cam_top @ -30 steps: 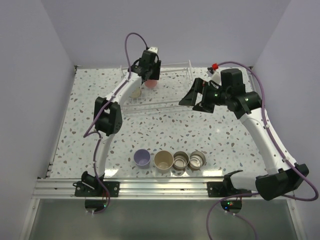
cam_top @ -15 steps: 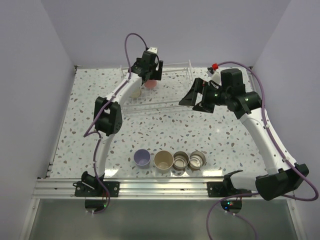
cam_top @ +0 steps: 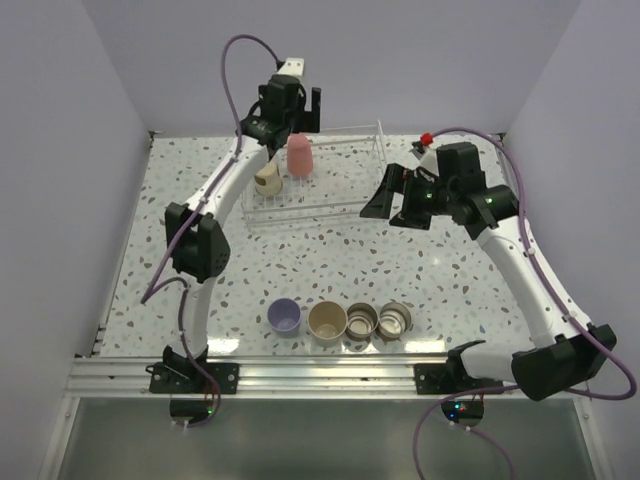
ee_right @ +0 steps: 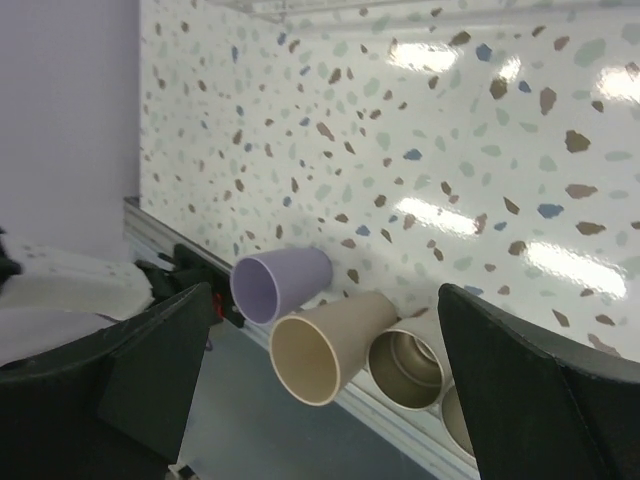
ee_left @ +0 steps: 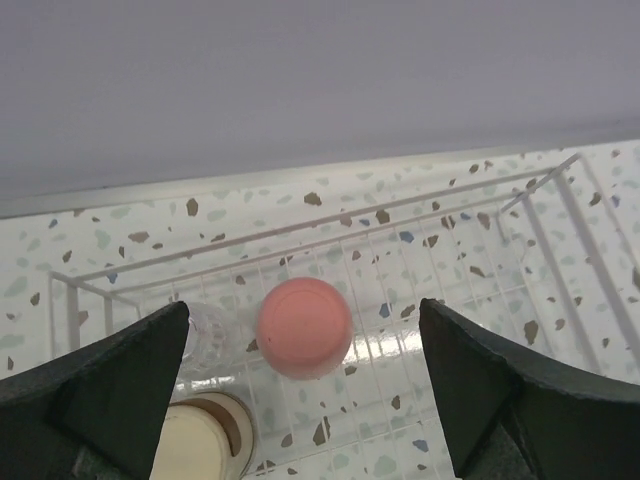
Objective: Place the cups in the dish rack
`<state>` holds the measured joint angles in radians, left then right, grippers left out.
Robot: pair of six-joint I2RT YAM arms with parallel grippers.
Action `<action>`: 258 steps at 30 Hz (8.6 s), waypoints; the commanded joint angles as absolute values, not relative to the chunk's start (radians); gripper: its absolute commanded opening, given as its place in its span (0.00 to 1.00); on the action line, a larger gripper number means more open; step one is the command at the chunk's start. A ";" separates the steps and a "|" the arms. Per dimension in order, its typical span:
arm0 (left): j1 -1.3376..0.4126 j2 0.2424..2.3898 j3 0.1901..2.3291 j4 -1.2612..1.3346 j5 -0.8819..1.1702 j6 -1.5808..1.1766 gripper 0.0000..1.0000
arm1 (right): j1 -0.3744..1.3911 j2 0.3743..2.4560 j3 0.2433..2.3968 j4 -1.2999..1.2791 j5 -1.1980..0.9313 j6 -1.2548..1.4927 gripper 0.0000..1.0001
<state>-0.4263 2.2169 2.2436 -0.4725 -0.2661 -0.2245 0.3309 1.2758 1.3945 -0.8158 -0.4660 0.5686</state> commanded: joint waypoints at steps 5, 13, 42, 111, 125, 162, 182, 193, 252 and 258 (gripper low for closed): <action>-0.422 1.870 2.068 -0.315 -0.285 -0.268 1.00 | 0.576 1.344 1.387 -1.011 -0.222 0.370 0.98; -0.422 1.599 1.682 -0.315 -0.298 -0.333 1.00 | 0.753 1.387 1.252 -0.953 -0.241 0.353 0.89; -0.422 1.244 1.275 -0.420 -0.327 -0.451 0.98 | 0.893 1.483 1.141 -0.833 -0.272 0.311 0.17; -0.002 1.266 0.911 0.994 1.005 -1.313 1.00 | 0.367 1.628 1.543 -0.023 -0.943 1.252 0.00; -0.002 1.293 0.910 1.115 0.983 -1.414 1.00 | 0.406 1.647 1.557 0.063 -0.966 1.328 0.00; -0.012 1.341 0.853 1.310 0.916 -1.539 0.54 | 0.456 1.666 1.514 0.169 -0.969 1.413 0.00; -0.012 1.312 0.906 1.074 0.914 -1.401 0.00 | 0.439 1.579 1.560 -0.224 -0.905 1.122 0.79; -0.012 1.347 1.230 0.363 0.867 -0.901 0.00 | 0.353 1.439 1.689 -0.869 -0.425 0.661 0.80; -0.495 2.072 1.983 -0.709 -0.207 -0.126 0.14 | 0.350 1.335 1.539 -0.980 -0.256 0.565 0.81; -0.494 2.068 1.980 -0.703 -0.199 -0.132 0.37 | 0.350 1.351 1.545 -0.979 -0.262 0.560 0.81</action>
<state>-0.4923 2.0815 1.9896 -0.7399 -0.2214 -0.1135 0.3523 1.3430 1.5326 -0.9840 -0.2707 0.5774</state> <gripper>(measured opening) 0.674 0.808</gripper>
